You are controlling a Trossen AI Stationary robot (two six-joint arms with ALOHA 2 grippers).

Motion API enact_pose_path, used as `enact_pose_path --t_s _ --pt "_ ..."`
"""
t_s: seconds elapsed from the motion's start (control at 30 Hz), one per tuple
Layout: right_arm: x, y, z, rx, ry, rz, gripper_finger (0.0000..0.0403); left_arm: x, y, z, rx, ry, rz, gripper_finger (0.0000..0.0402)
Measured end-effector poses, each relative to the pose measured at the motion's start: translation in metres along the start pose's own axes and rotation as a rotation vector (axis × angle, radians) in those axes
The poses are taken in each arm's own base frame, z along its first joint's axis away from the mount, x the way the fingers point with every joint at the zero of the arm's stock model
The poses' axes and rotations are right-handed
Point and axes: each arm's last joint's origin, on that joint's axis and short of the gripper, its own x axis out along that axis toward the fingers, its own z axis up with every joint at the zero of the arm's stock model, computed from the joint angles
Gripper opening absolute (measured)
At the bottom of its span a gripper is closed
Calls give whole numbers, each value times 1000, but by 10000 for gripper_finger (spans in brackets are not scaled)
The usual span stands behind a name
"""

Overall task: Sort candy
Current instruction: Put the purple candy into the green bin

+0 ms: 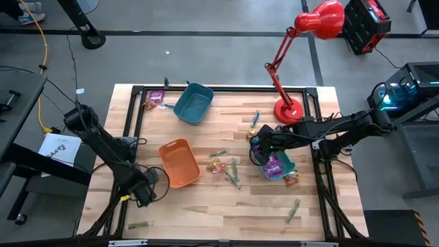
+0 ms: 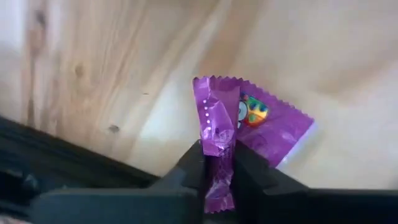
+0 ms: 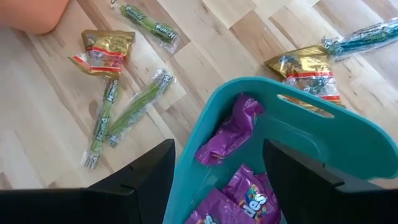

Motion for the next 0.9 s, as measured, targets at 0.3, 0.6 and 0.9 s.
enact_pose_path --t_s 0.3,0.6,0.9 --pt "-27 -5 3 9 -68 56 238 -120 28 -9 17 -541 -271 17" --pt "-57 -11 5 46 -183 147 238 -161 42 61 127 -943 -125 11" --pt "-66 -4 19 31 -344 255 238 -155 27 219 363 -1320 -211 11"
